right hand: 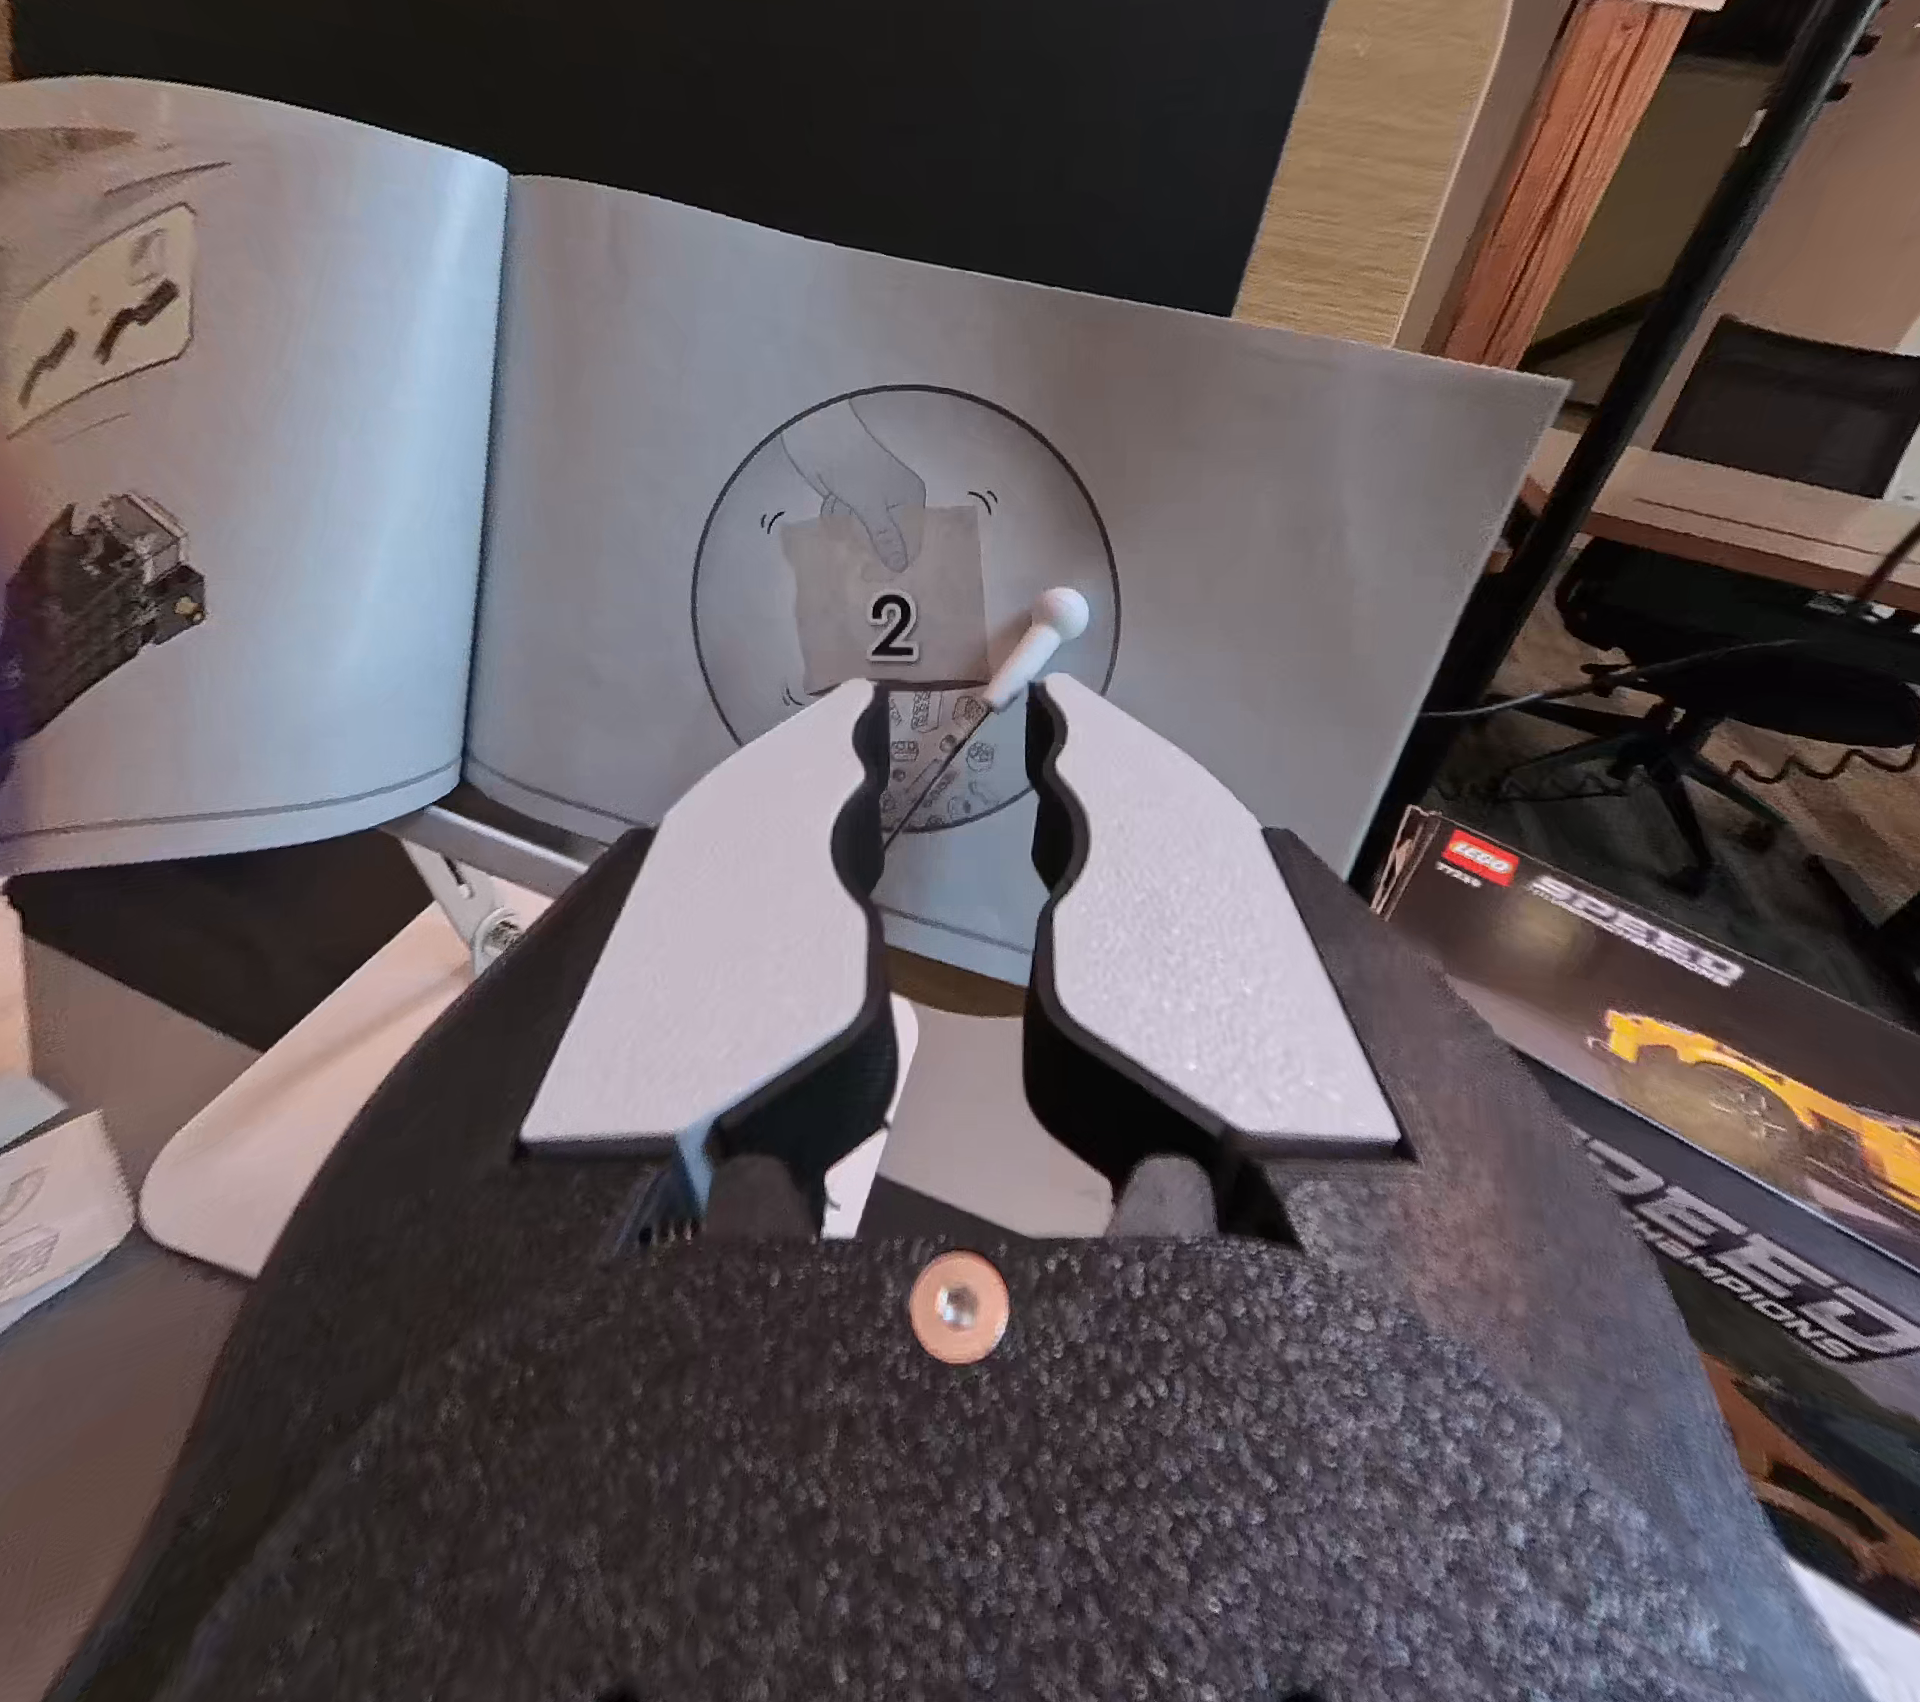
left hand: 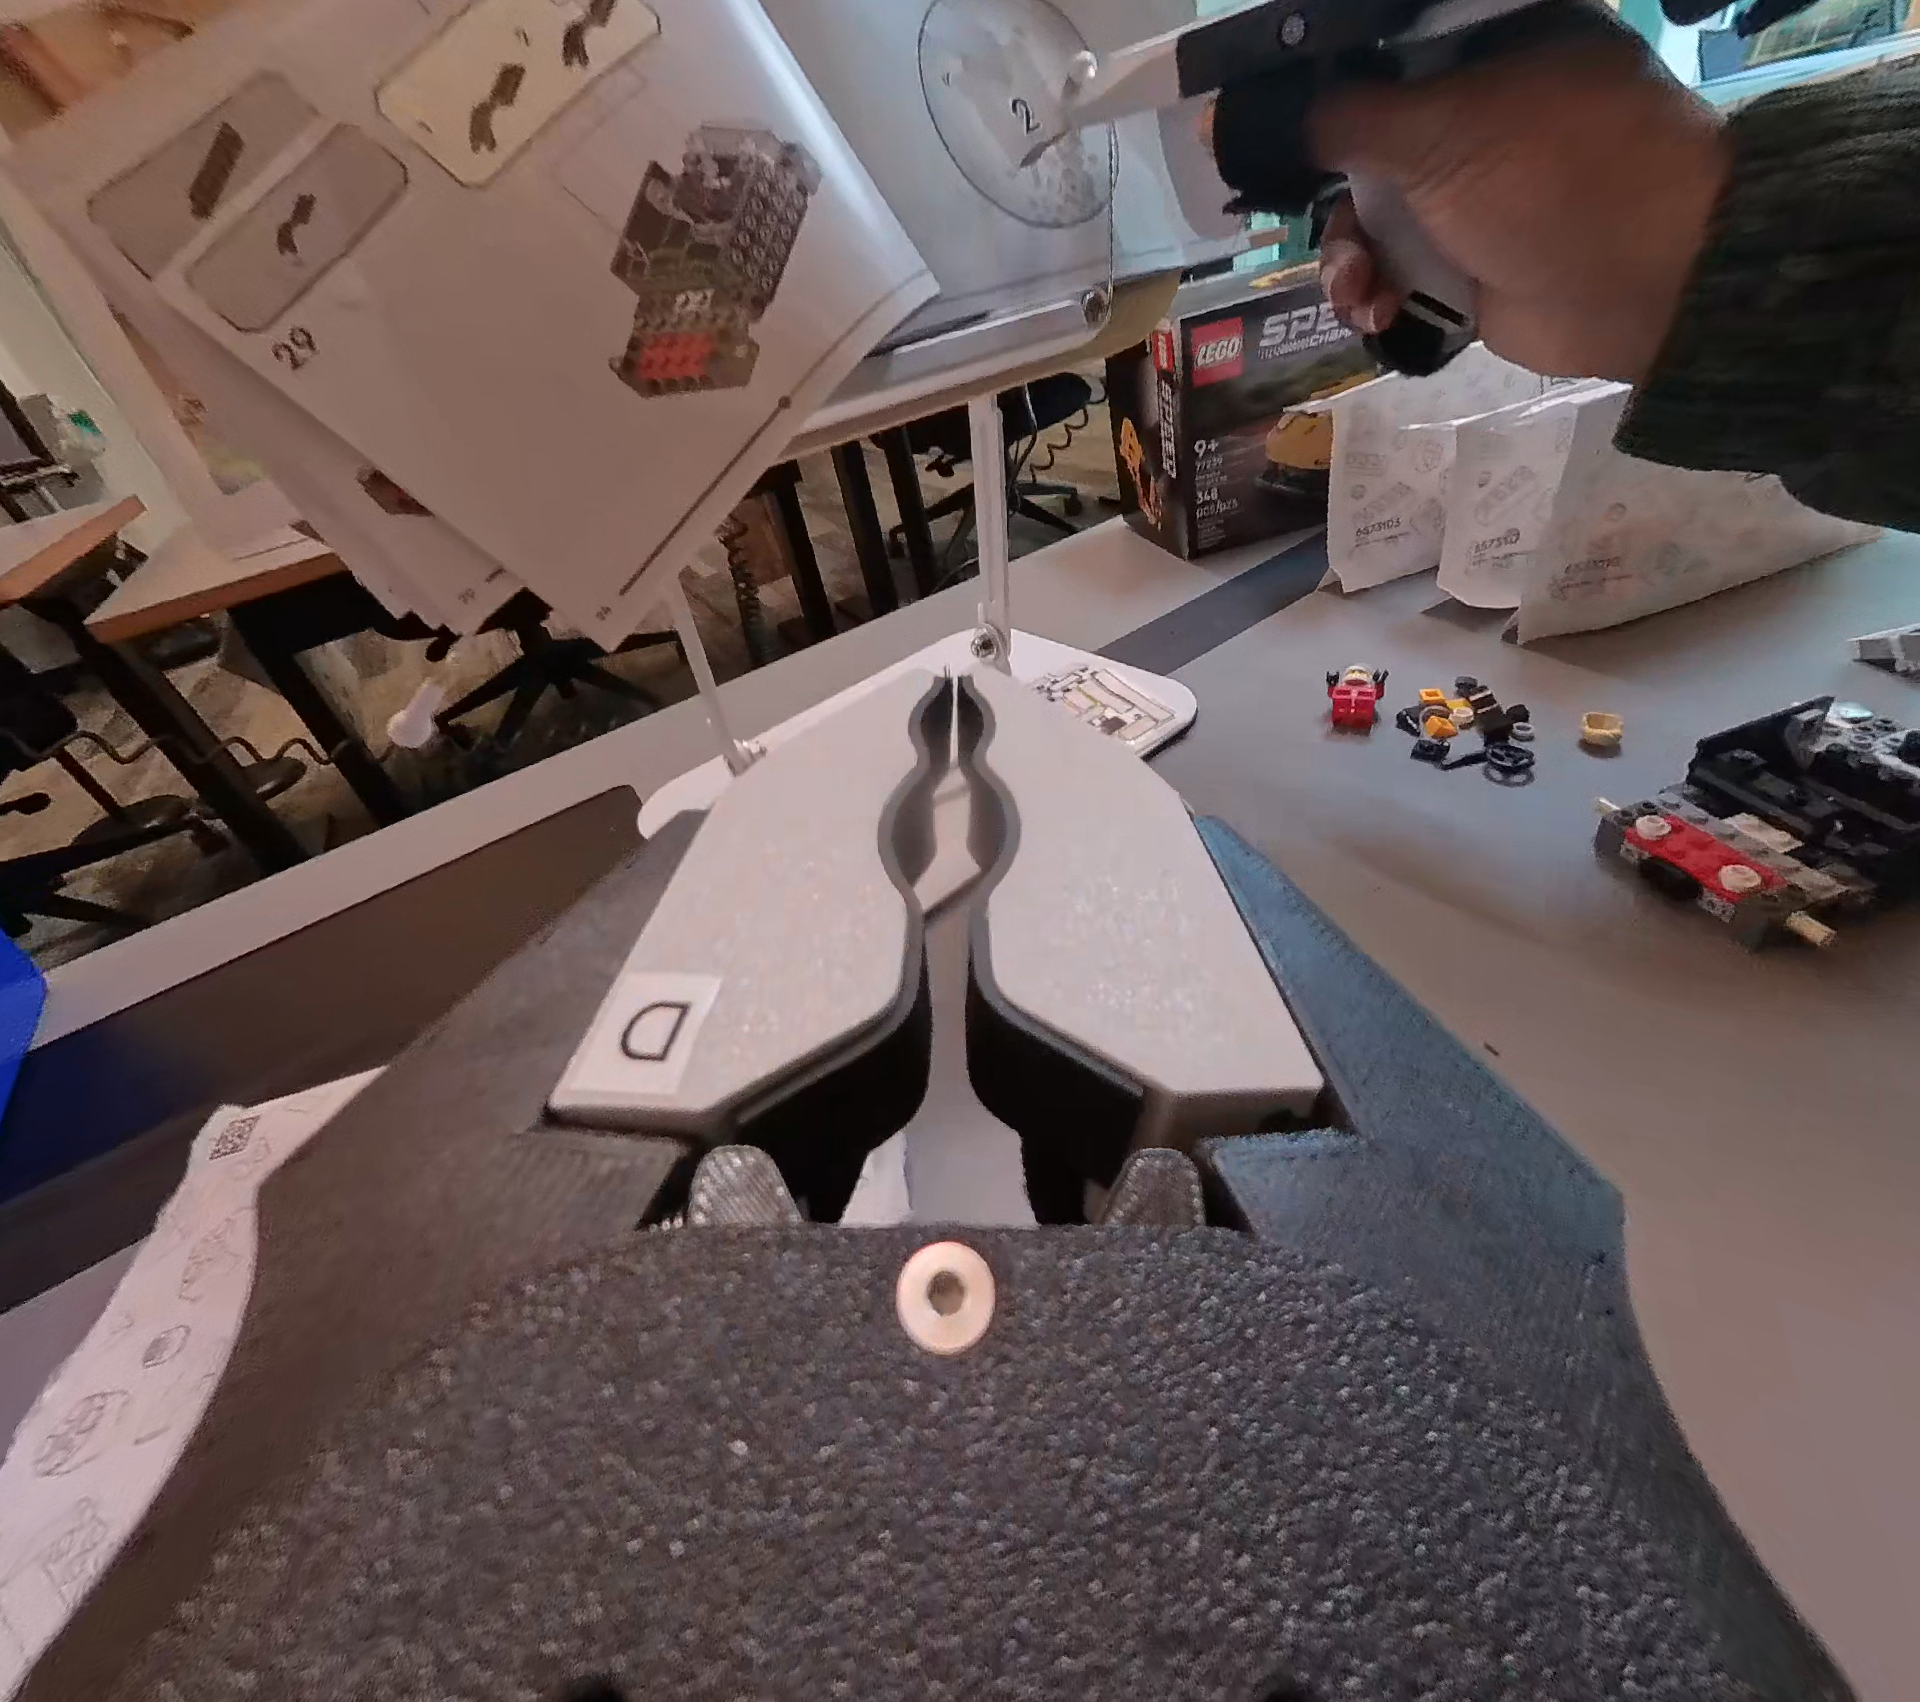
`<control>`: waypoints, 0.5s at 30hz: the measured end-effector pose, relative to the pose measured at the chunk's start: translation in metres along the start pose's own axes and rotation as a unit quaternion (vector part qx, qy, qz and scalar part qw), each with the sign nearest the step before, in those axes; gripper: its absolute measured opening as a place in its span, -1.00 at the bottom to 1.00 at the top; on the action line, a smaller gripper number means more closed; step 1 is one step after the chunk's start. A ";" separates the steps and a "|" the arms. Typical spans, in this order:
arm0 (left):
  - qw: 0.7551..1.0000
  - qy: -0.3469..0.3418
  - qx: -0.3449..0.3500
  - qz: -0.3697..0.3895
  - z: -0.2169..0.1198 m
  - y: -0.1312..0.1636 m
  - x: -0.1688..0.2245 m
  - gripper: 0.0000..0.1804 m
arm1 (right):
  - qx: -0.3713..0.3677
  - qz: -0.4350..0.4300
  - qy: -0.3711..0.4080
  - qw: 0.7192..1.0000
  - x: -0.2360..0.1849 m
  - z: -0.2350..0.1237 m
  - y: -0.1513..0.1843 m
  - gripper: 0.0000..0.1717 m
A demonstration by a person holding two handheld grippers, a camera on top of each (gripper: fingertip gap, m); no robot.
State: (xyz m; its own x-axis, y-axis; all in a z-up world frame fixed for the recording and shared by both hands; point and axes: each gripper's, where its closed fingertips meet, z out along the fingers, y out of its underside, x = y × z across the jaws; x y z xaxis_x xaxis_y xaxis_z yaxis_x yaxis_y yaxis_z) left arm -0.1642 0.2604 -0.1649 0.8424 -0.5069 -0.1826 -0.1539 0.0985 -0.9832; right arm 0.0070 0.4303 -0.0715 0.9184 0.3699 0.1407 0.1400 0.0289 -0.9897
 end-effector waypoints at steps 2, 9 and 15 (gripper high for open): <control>1.000 0.003 -0.008 0.002 0.003 0.005 0.000 -0.99 | 0.009 -0.009 0.009 1.000 0.002 0.001 -0.001 -0.74; 1.000 0.009 -0.020 0.008 0.006 0.012 0.003 -1.00 | 0.067 -0.053 0.026 0.996 0.006 -0.013 -0.018 -0.74; 1.000 0.010 -0.026 -0.003 0.008 0.017 0.002 -1.00 | 0.078 -0.252 -0.134 0.955 -0.114 -0.026 -0.010 -0.66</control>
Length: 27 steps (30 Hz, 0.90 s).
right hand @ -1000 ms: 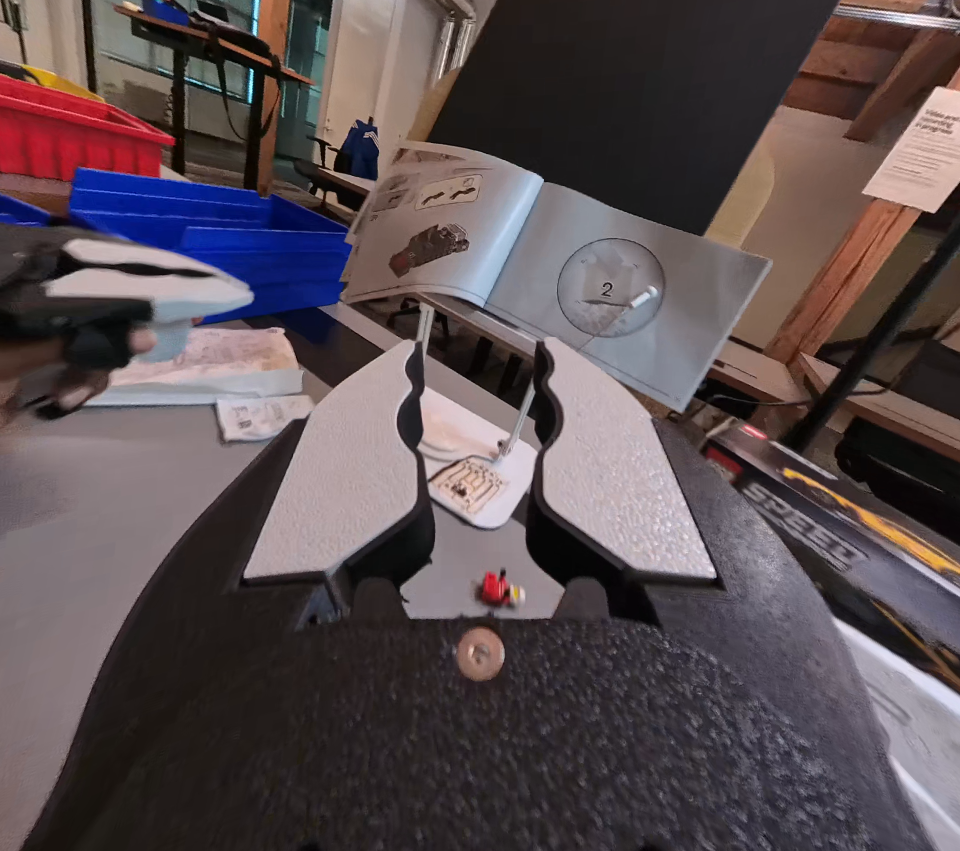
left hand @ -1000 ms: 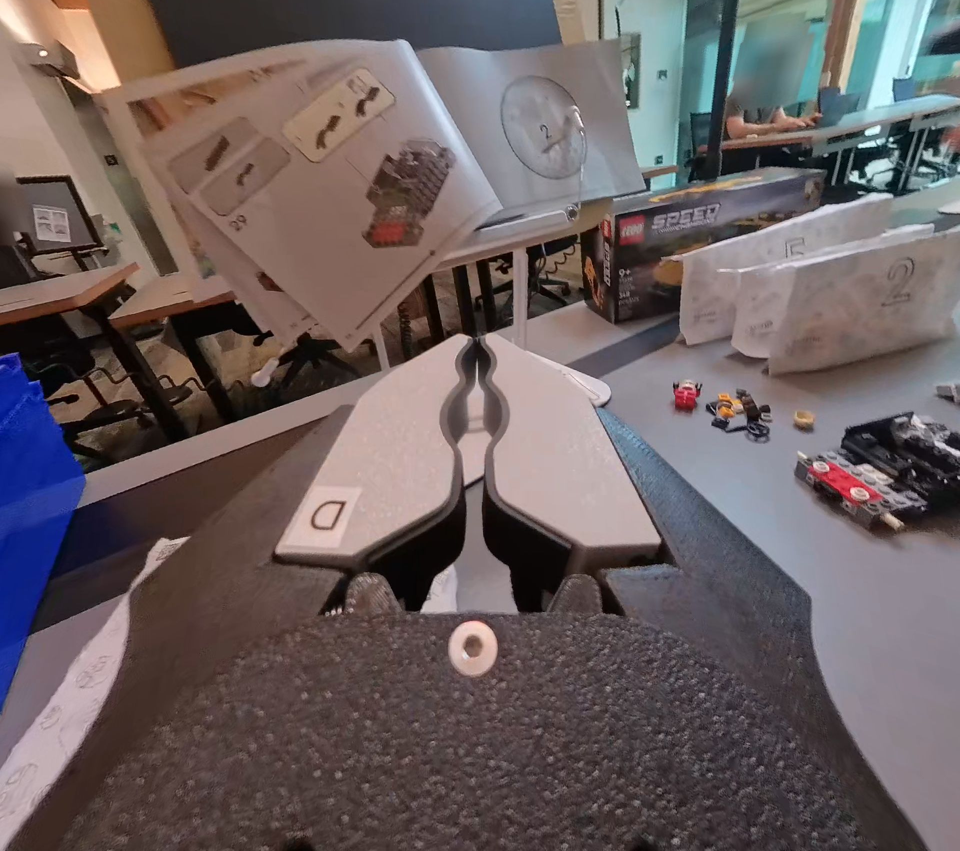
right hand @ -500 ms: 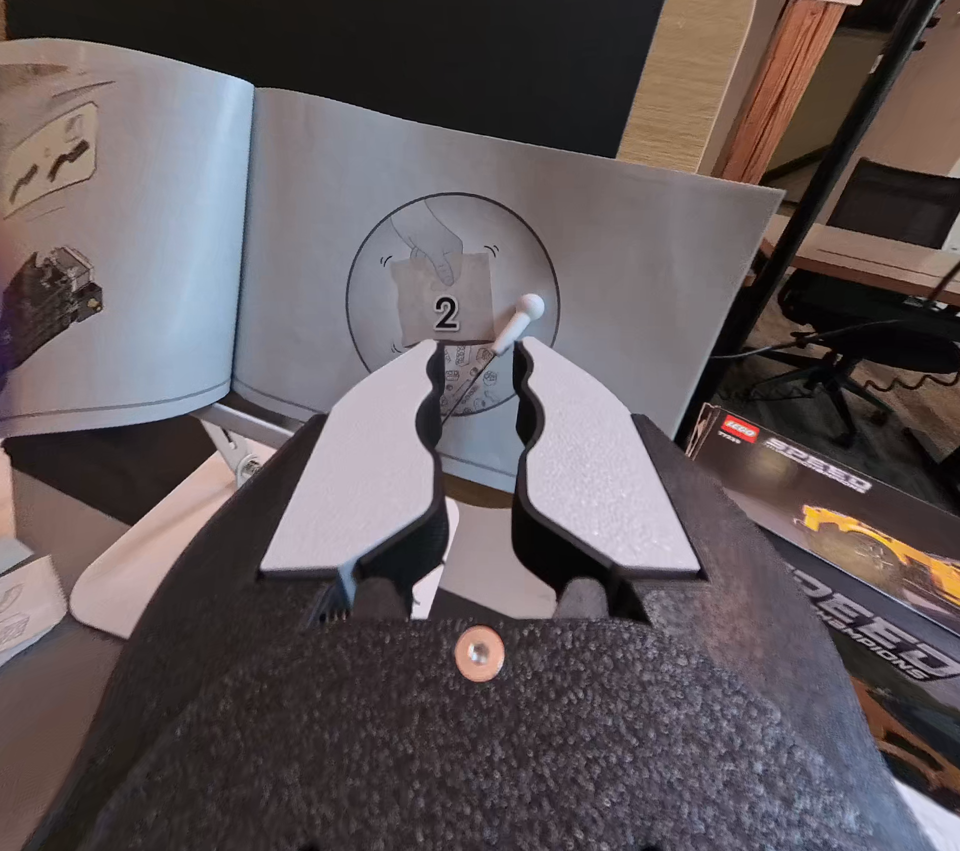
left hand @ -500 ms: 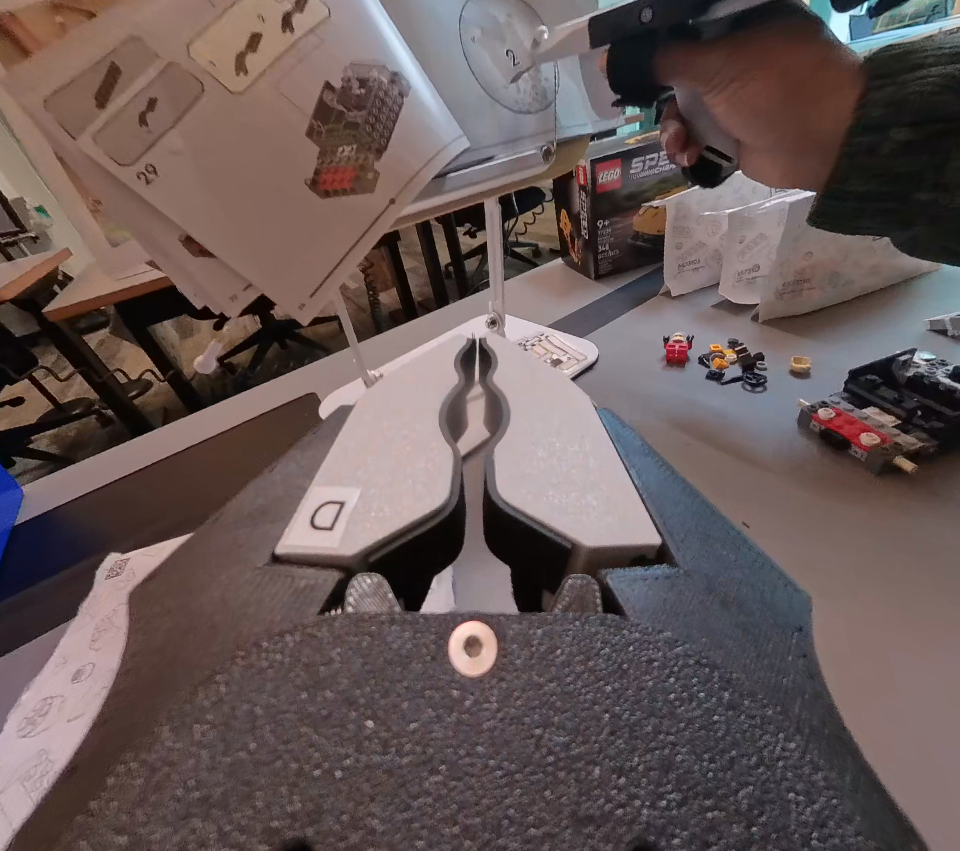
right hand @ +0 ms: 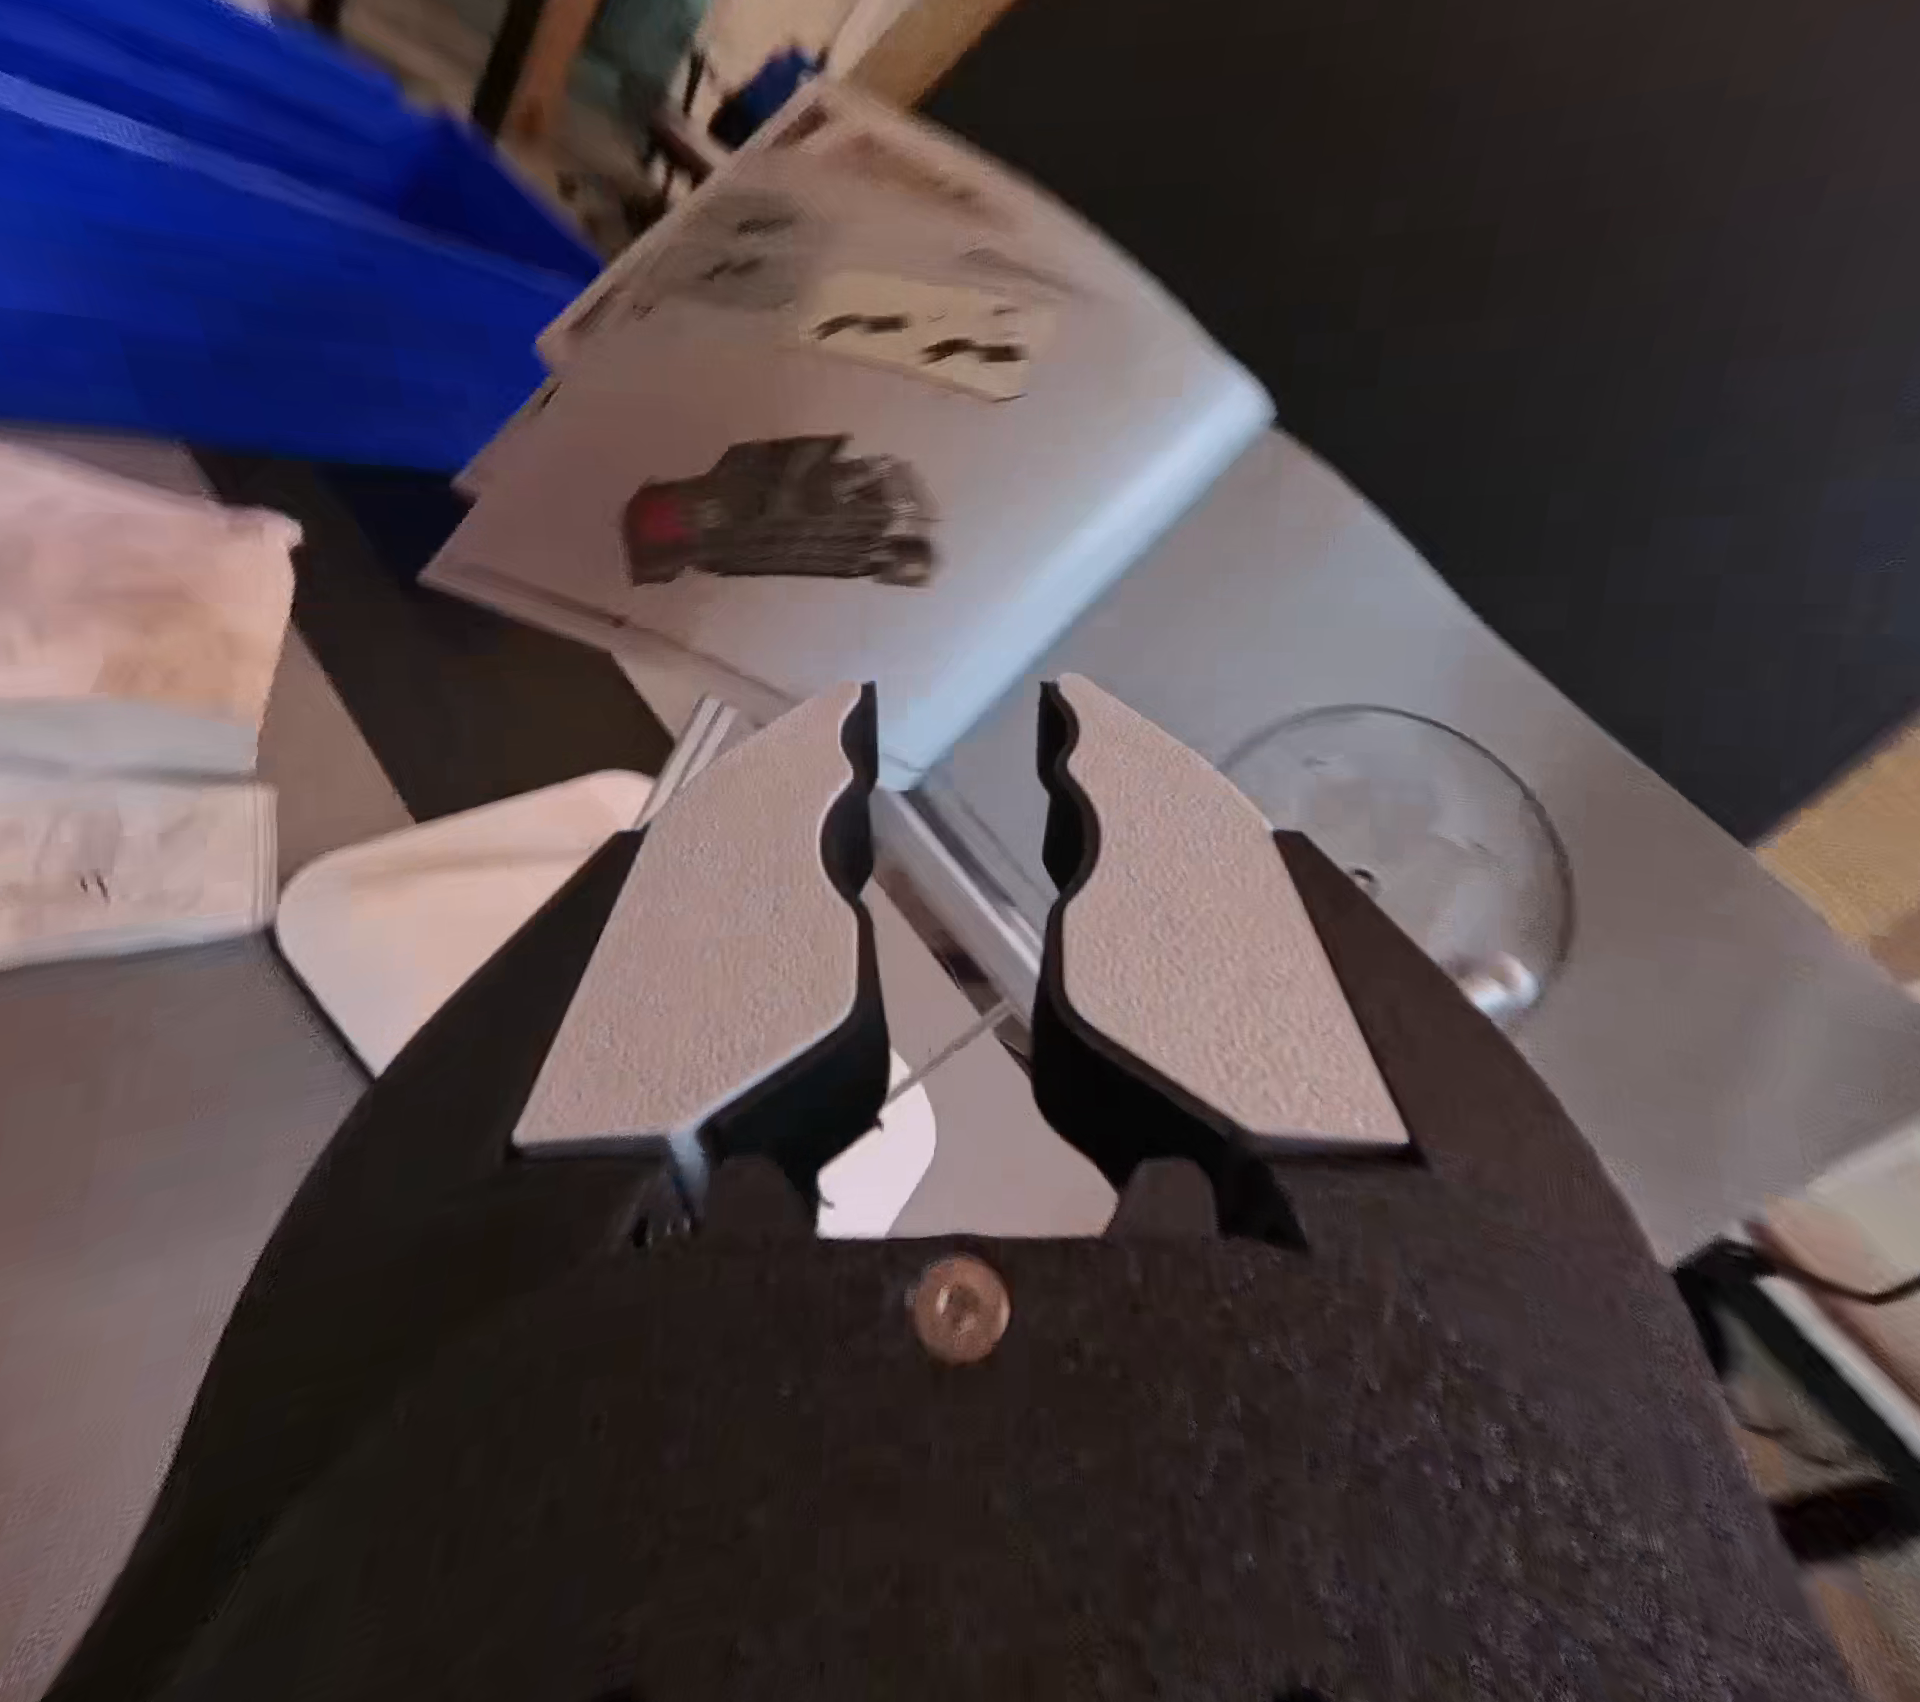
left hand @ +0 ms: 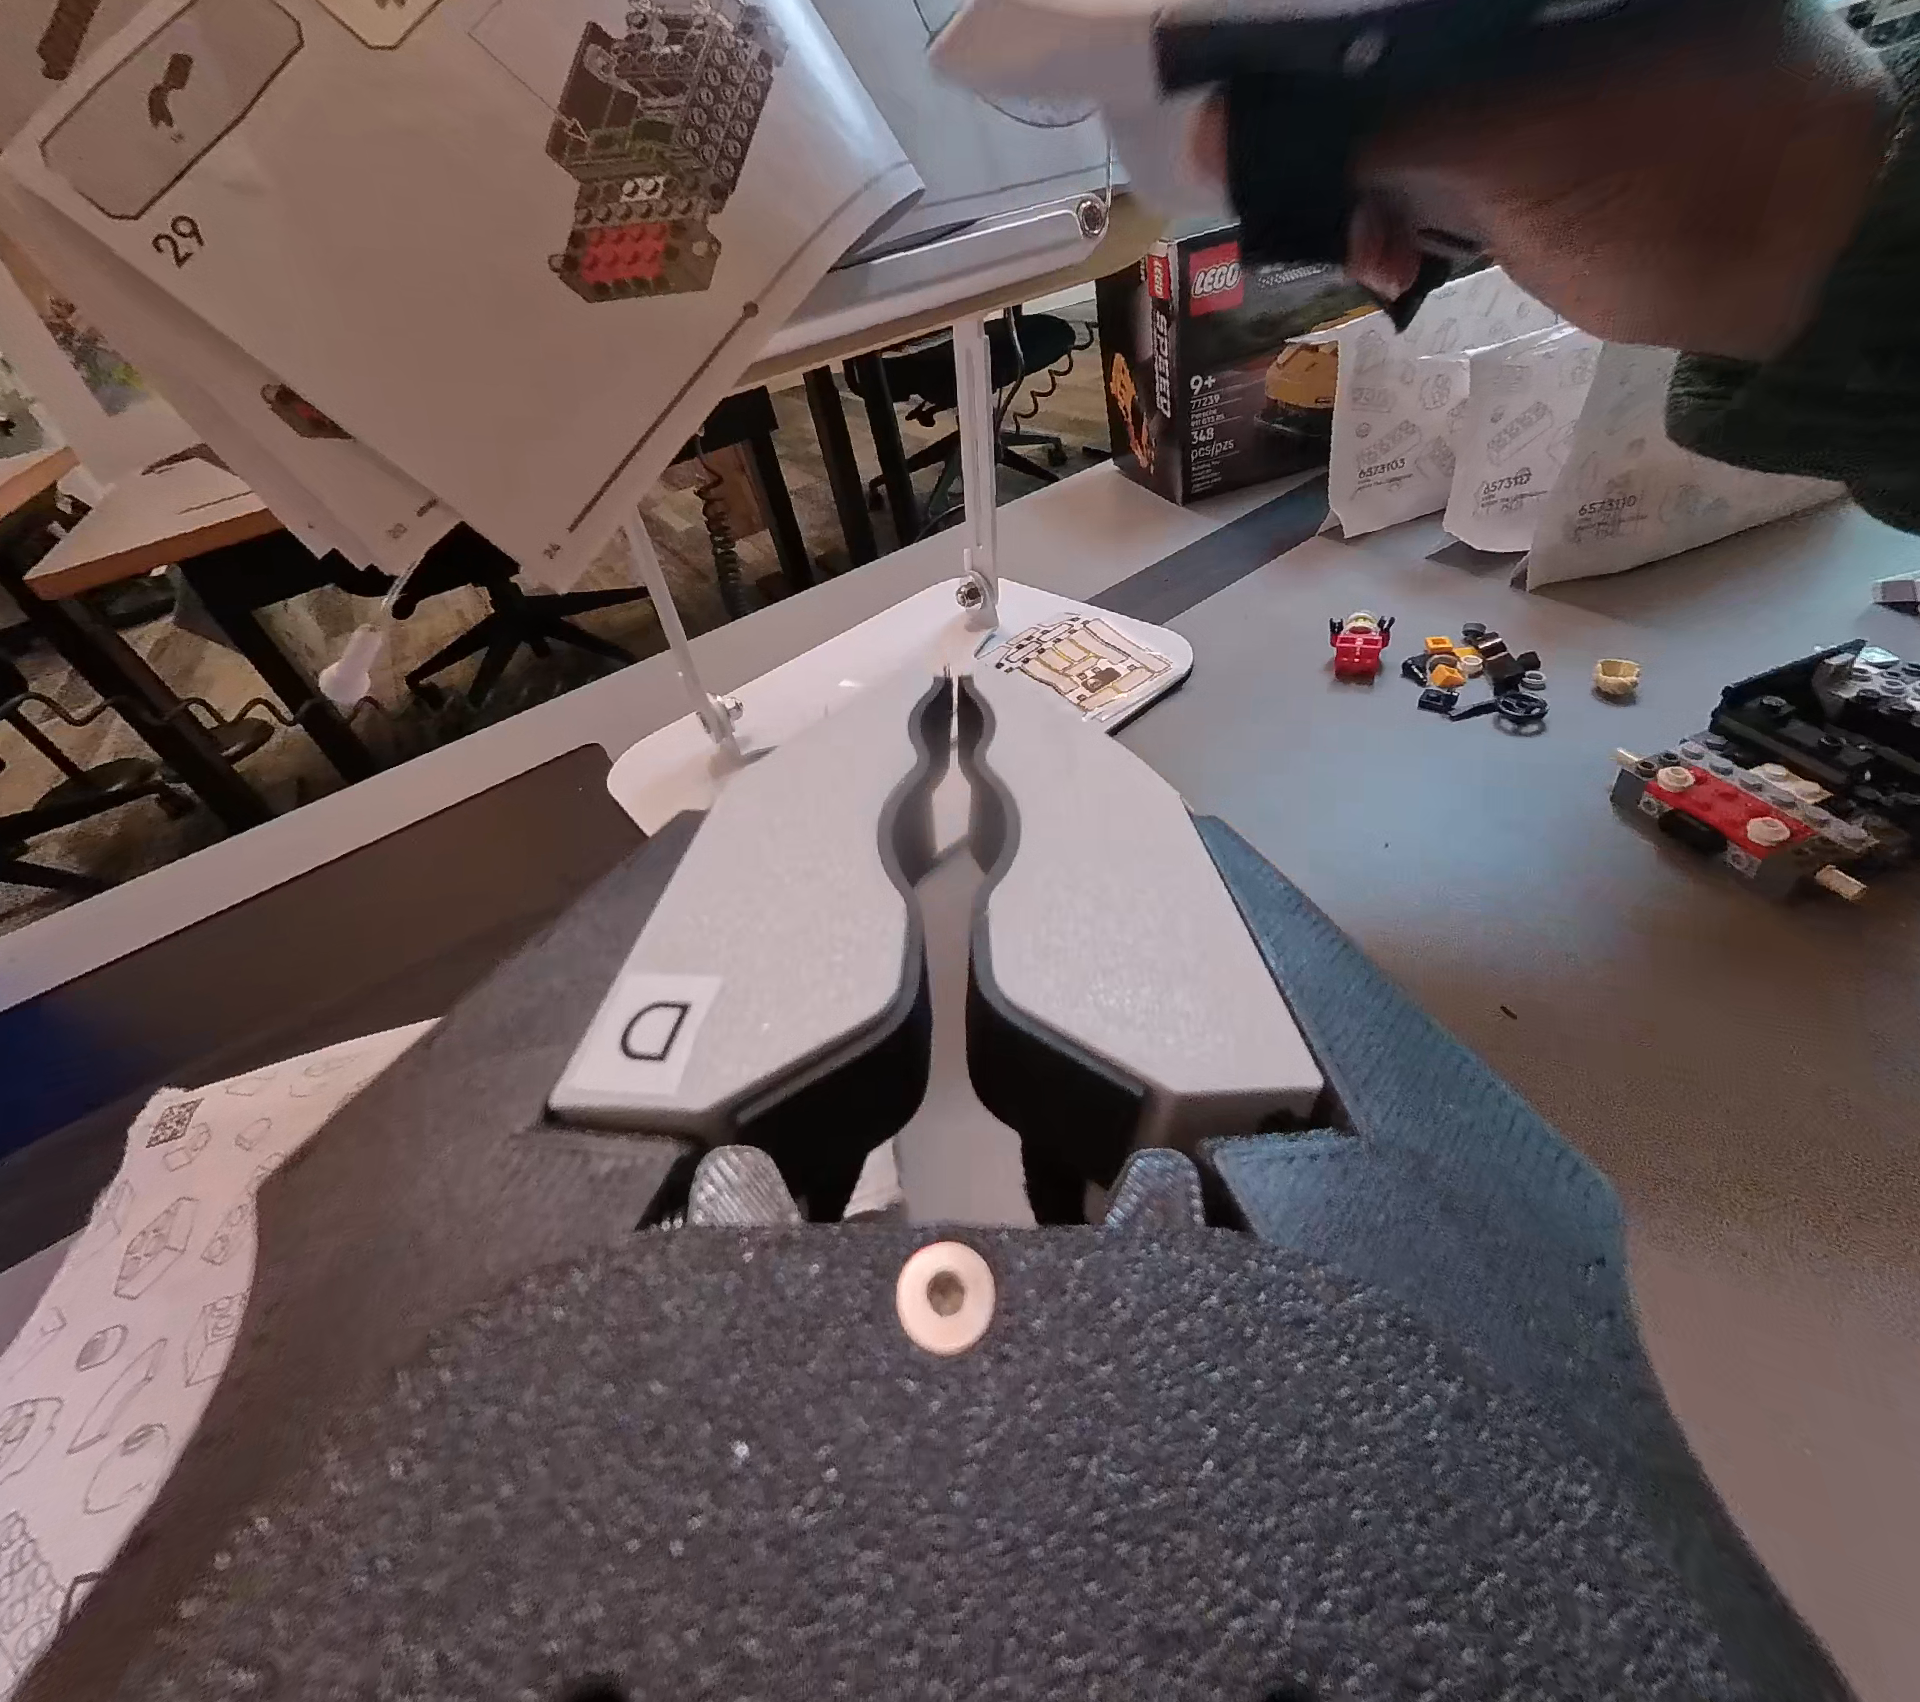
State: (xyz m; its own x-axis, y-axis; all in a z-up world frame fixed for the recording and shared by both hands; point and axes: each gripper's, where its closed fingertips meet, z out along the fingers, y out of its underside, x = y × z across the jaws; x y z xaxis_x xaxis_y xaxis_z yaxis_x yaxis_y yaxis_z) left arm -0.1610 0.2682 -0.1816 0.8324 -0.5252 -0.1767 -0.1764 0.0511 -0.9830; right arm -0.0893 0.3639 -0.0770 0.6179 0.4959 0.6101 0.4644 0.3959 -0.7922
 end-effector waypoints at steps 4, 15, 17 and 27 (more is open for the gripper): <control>1.000 0.006 0.000 0.004 -0.001 -0.001 0.002 -1.00 | -0.078 -0.033 -0.018 0.996 -0.030 0.034 0.013 -0.82; 1.000 0.008 -0.005 -0.021 0.000 0.003 -0.002 -1.00 | -0.116 -0.121 -0.012 0.986 -0.039 0.073 0.016 -0.86; 1.000 0.008 -0.010 -0.023 0.001 0.006 -0.002 -0.99 | -0.098 -0.111 -0.017 0.989 -0.040 0.065 0.014 -0.83; 0.999 0.018 -0.027 -0.008 0.004 0.015 0.004 -1.00 | -0.138 -0.321 -0.027 0.937 -0.042 0.062 0.040 -0.75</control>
